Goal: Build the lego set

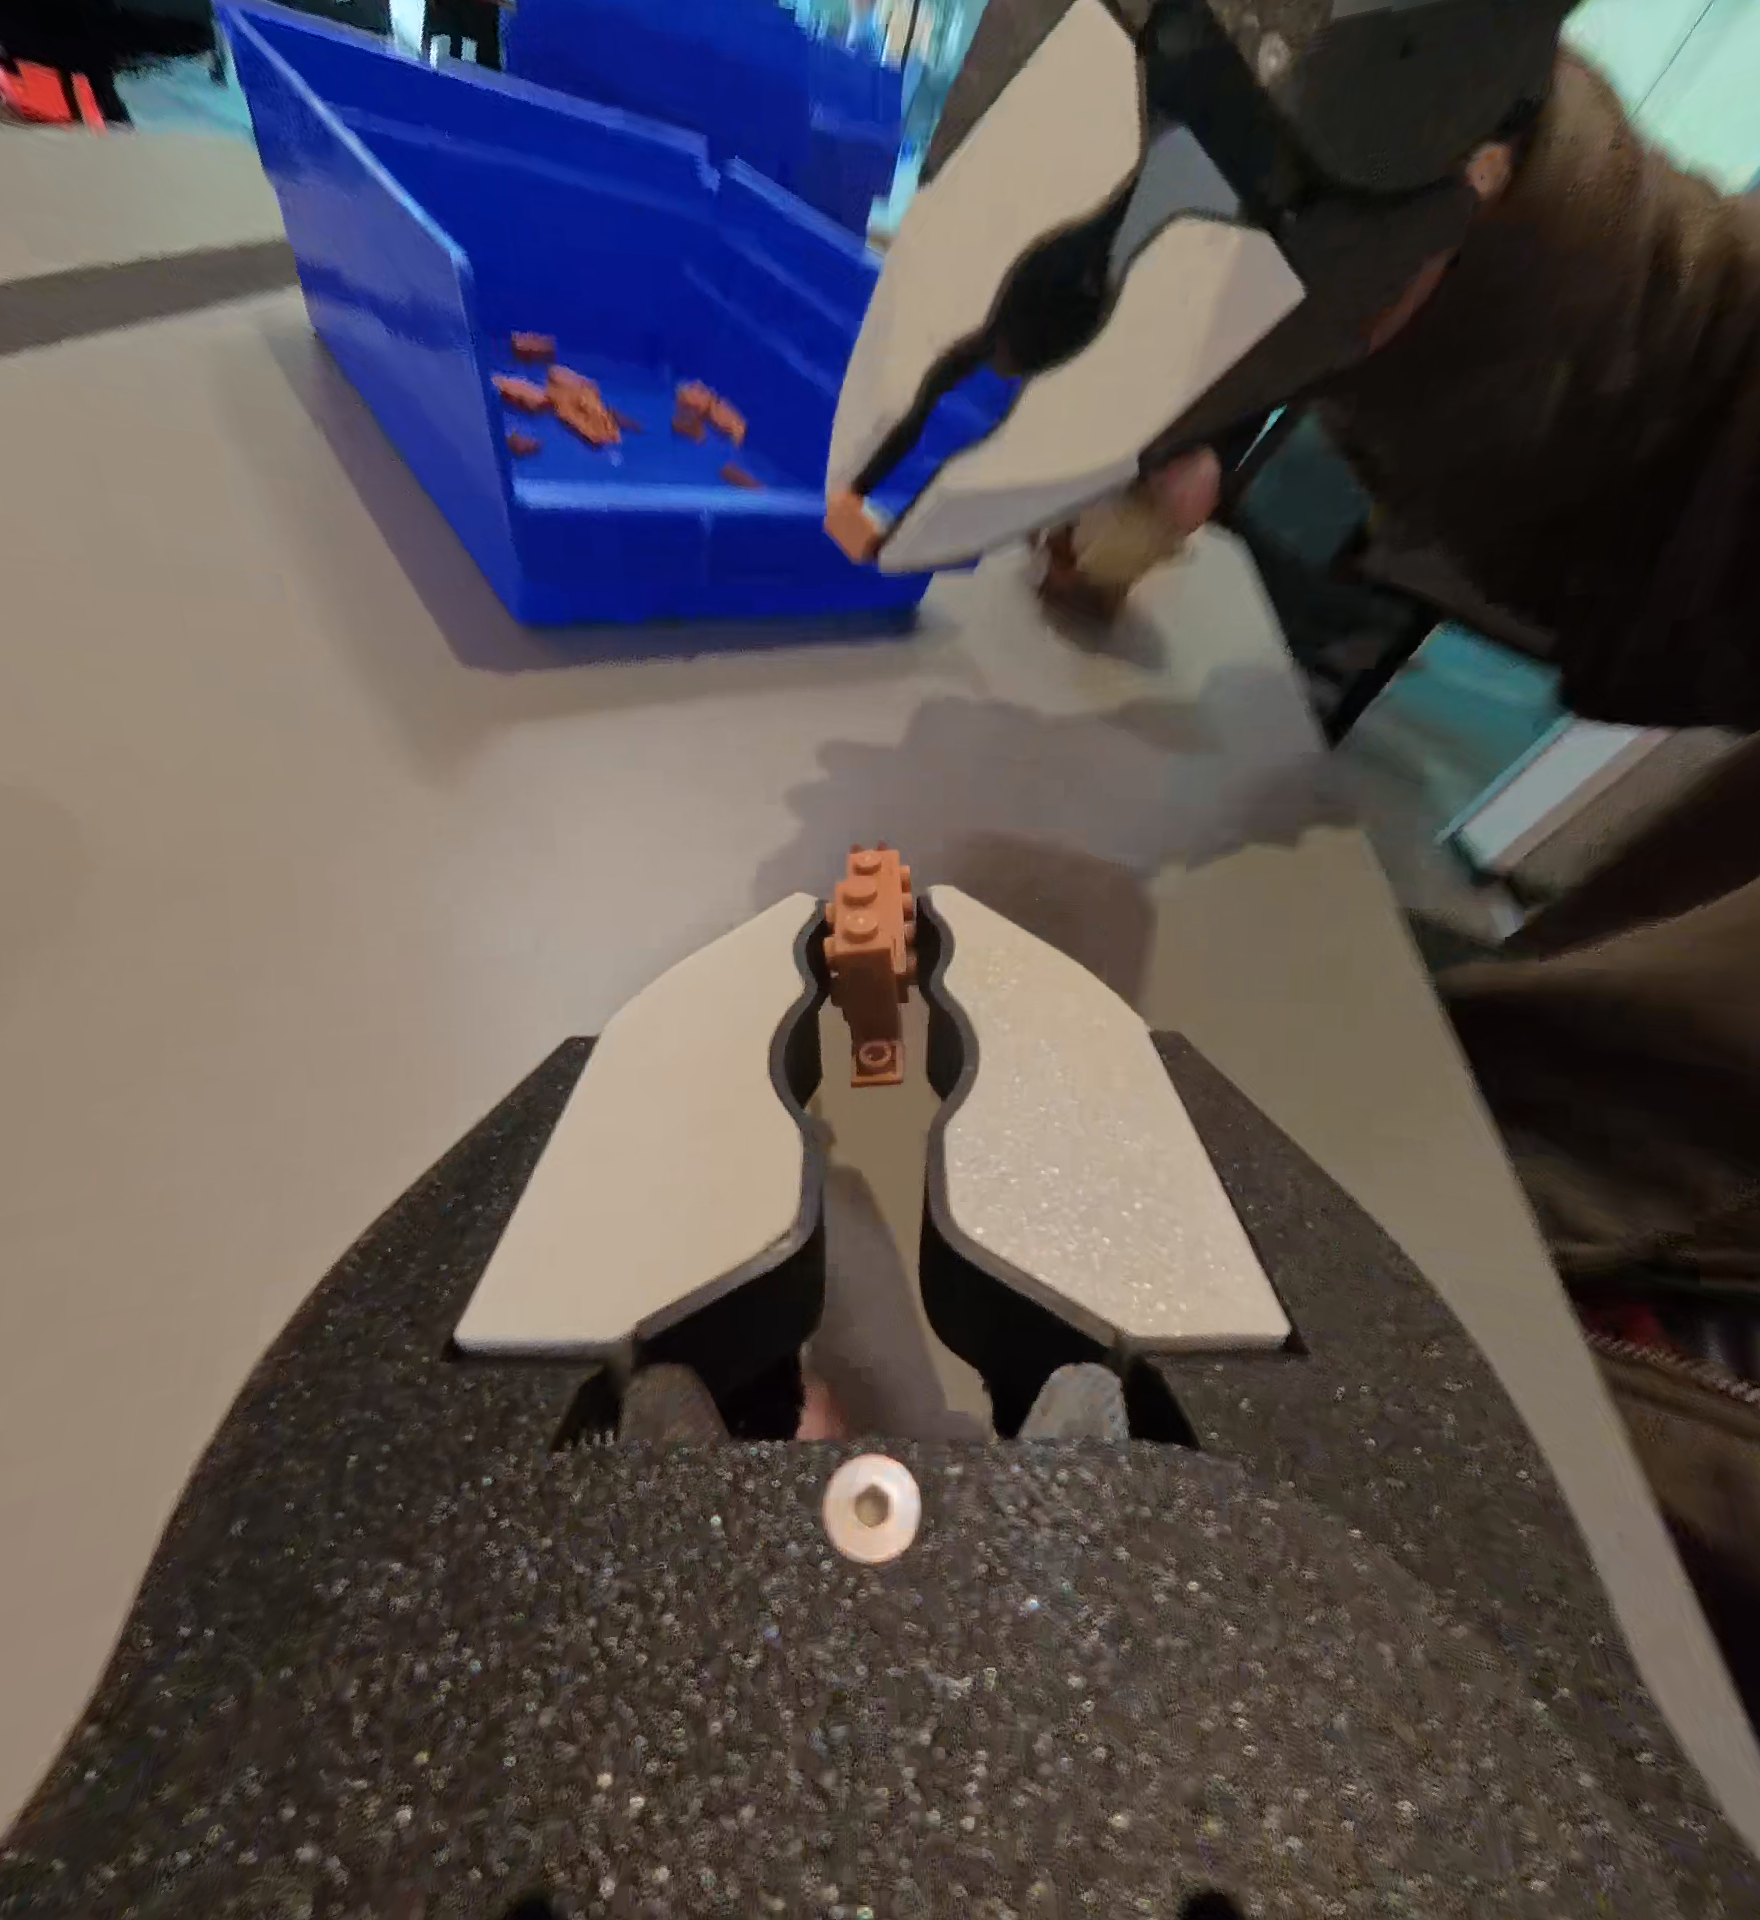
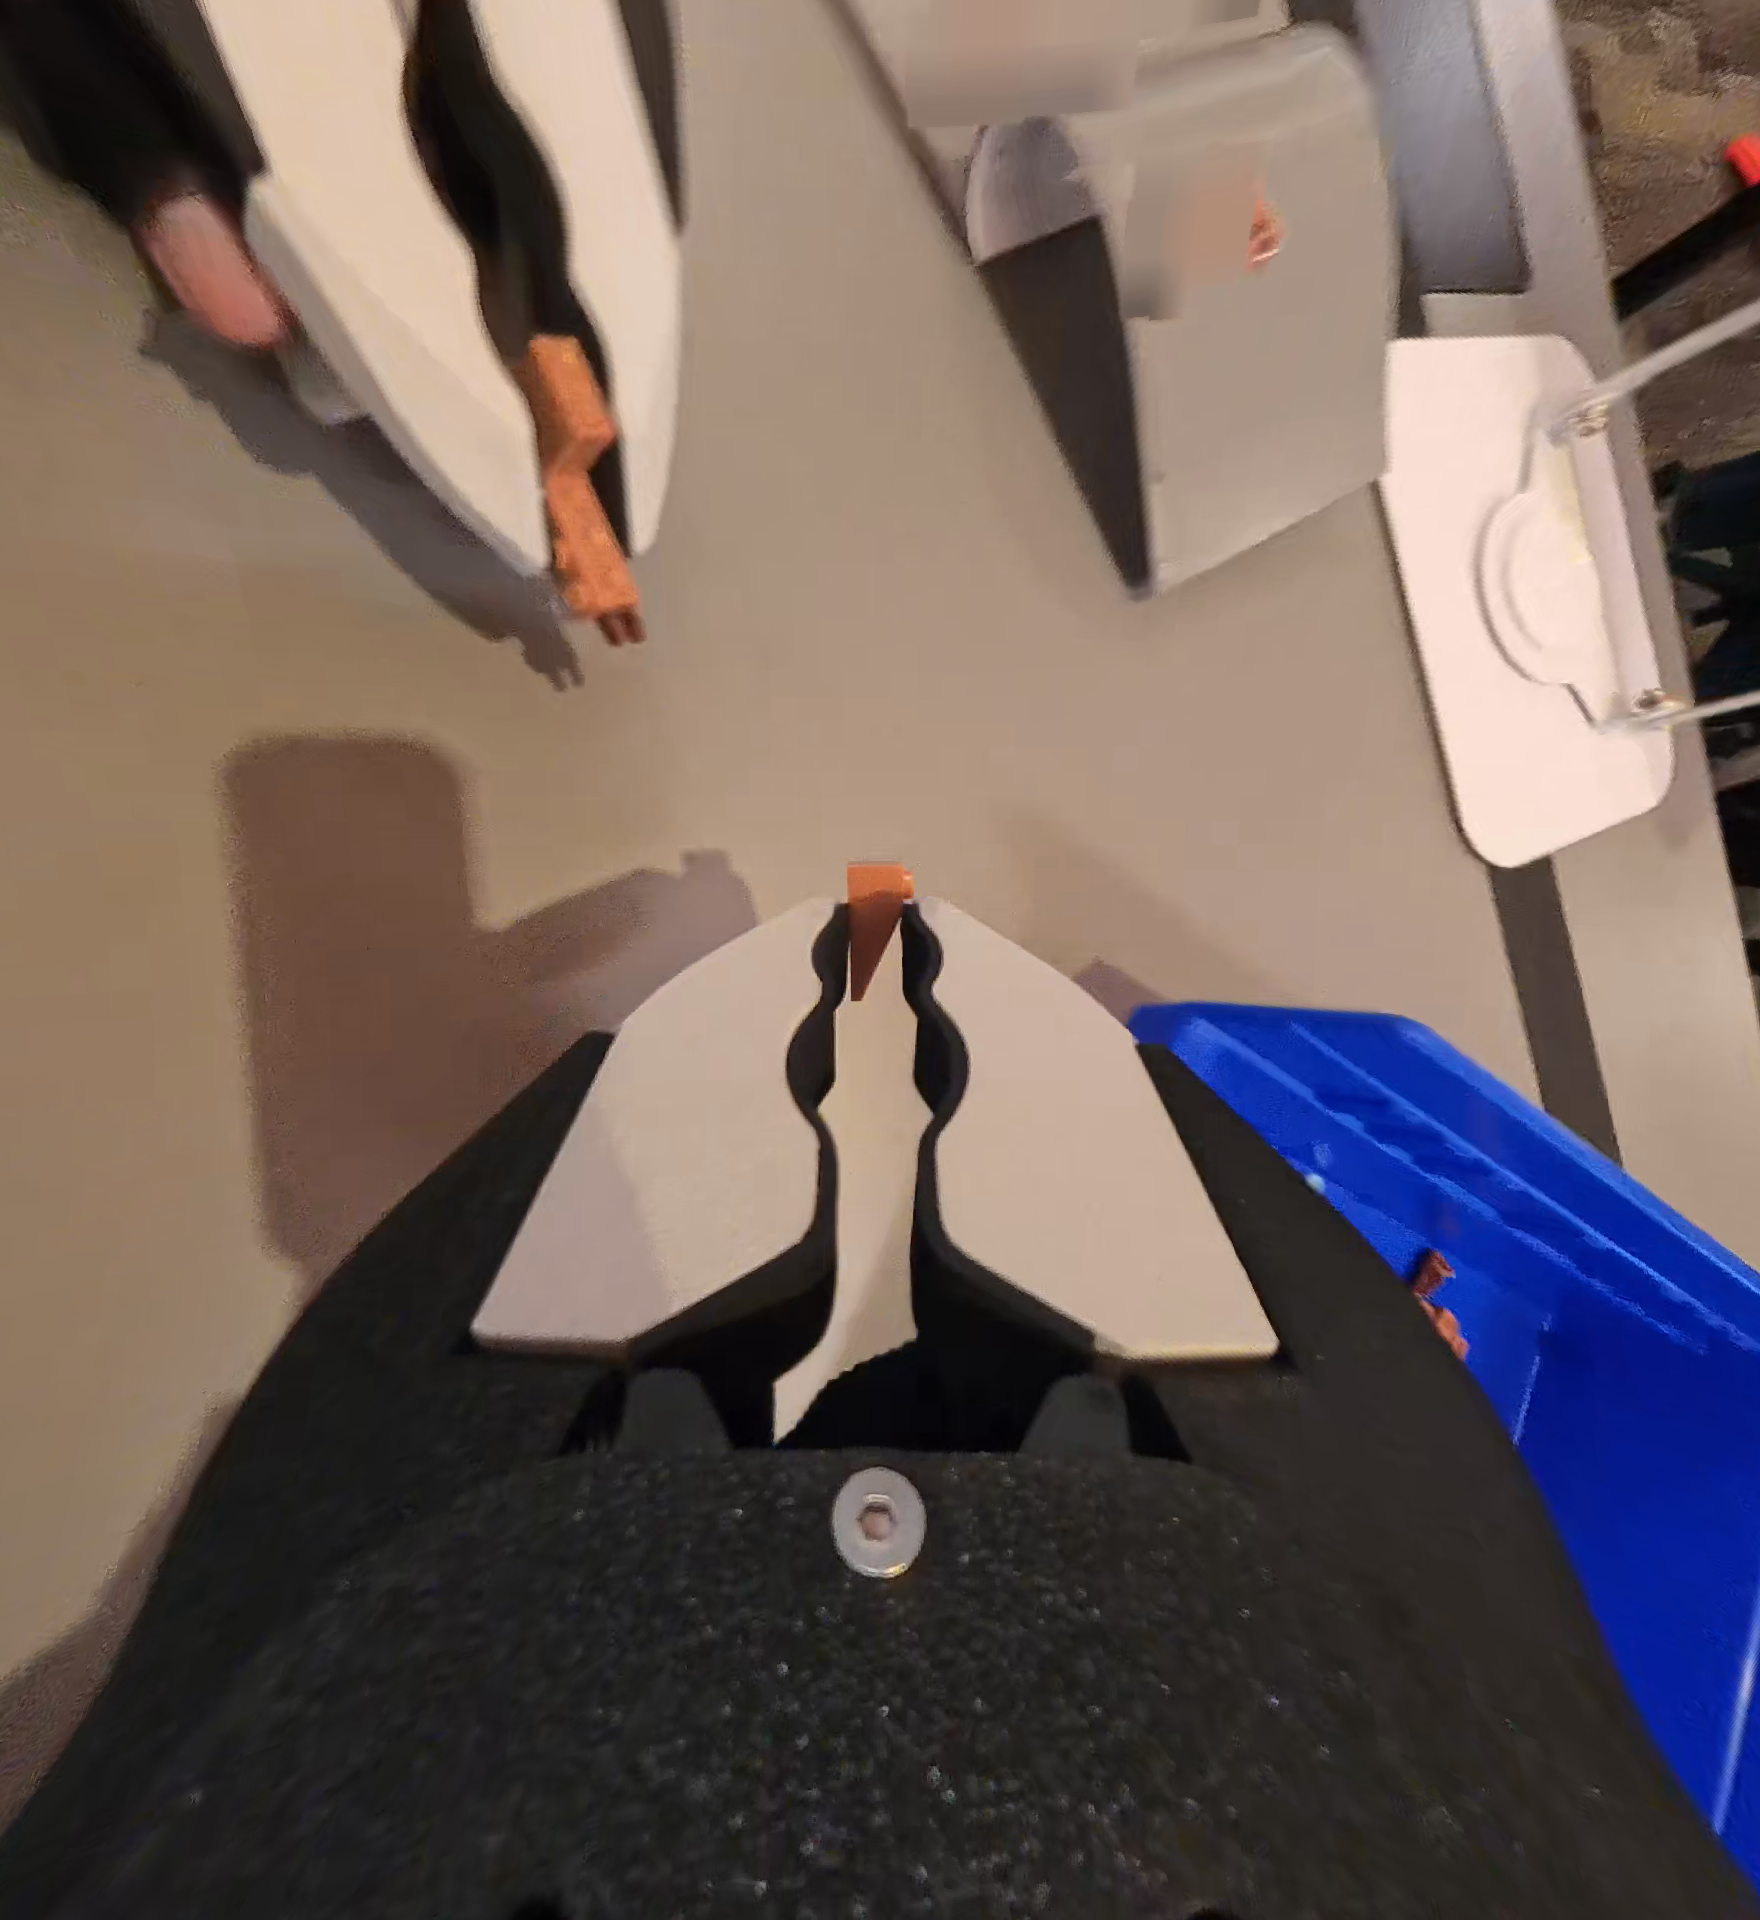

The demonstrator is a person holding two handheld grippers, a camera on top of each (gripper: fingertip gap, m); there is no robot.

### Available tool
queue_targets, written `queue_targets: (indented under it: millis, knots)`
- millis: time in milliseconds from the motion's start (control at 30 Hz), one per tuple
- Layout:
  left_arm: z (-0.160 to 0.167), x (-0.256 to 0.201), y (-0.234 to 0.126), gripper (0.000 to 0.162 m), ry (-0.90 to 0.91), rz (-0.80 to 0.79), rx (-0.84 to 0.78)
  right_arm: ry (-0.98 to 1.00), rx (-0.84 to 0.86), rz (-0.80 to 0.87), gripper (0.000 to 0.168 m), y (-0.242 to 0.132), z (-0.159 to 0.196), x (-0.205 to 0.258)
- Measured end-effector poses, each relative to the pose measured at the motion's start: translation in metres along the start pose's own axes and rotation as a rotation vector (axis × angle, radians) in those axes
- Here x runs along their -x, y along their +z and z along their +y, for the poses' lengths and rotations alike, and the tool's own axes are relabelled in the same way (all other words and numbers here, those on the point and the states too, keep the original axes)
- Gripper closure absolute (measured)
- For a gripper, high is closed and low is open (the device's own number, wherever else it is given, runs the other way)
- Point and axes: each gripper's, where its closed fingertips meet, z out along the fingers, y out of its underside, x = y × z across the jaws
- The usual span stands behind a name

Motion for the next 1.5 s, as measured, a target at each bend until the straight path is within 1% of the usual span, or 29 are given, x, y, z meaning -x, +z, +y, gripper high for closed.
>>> queue_targets:
  millis: [67,133,200,300,367,467,600,767,833,867,900,933,967,1033,1067,1100,1133,1167,1200,1267,1367,1500]
  knots:
    - [0.012,0.006,-0.001,0.147,0.075,-0.063,0.088,-0.049,0.047,0.020,0.159,0.026,0.013,0.020]
    - [0.018,0.012,-0.004,0.147,0.133,-0.110,0.136,-0.080,0.086,0.016,0.159,0.045,0.024,0.037]
    - [0.019,0.015,-0.005,0.147,0.136,-0.132,0.142,-0.100,0.101,0.021,0.159,0.054,0.030,0.048]
    - [0.018,0.019,-0.006,0.147,0.109,-0.140,0.140,-0.069,0.094,-0.022,0.157,0.056,0.032,0.061]
    - [0.019,0.018,-0.005,0.147,0.116,-0.142,0.151,-0.016,0.080,-0.071,0.148,0.054,0.034,0.068]
    - [0.022,0.017,-0.003,0.147,0.132,-0.147,0.174,0.080,0.039,-0.147,0.143,0.048,0.034,0.071]
    - [0.023,0.017,-0.003,0.147,0.132,-0.149,0.182,0.230,-0.005,-0.207,0.143,0.043,0.030,0.060]
    - [0.024,0.018,-0.003,0.147,0.130,-0.152,0.184,0.394,-0.006,-0.292,0.146,0.052,0.031,0.060]
    - [0.023,0.018,-0.003,0.147,0.129,-0.153,0.183,0.437,0.006,-0.326,0.150,0.056,0.032,0.065]
    - [0.023,0.018,-0.003,0.147,0.127,-0.154,0.182,0.443,0.015,-0.326,0.157,0.058,0.034,0.065]
    - [0.023,0.018,-0.003,0.147,0.126,-0.156,0.182,0.432,0.020,-0.303,0.160,0.060,0.035,0.063]
    - [0.023,0.019,-0.003,0.147,0.126,-0.157,0.182,0.402,0.010,-0.240,0.160,0.061,0.034,0.055]
    - [0.023,0.019,-0.003,0.147,0.125,-0.158,0.182,0.343,-0.021,-0.163,0.160,0.058,0.029,0.045]
    - [0.023,0.019,-0.003,0.147,0.123,-0.159,0.181,0.169,-0.123,-0.096,0.160,0.045,0.010,0.043]
    - [0.023,0.019,-0.003,0.147,0.120,-0.159,0.179,0.085,-0.170,-0.095,0.153,0.037,0.001,0.049]
    - [0.023,0.019,-0.004,0.147,0.117,-0.159,0.177,0.023,-0.196,-0.092,0.141,0.030,-0.004,0.054]
    - [0.022,0.020,-0.004,0.147,0.113,-0.158,0.174,-0.001,-0.199,-0.093,0.133,0.025,-0.004,0.058]
    - [0.022,0.020,-0.004,0.147,0.108,-0.158,0.172,0.001,-0.199,-0.111,0.128,0.021,-0.002,0.062]
    - [0.022,0.020,-0.004,0.147,0.104,-0.158,0.172,0.020,-0.212,-0.139,0.127,0.018,-0.001,0.065]
    - [0.022,0.021,-0.004,0.147,0.103,-0.158,0.173,0.075,-0.225,-0.173,0.132,0.016,0.004,0.067]
    - [0.023,0.021,-0.004,0.147,0.098,-0.162,0.178,0.124,-0.204,-0.170,0.141,0.025,0.010,0.063]
    - [0.021,0.026,-0.008,0.146,0.068,-0.168,0.167,0.158,-0.172,-0.194,0.145,0.042,0.003,0.069]
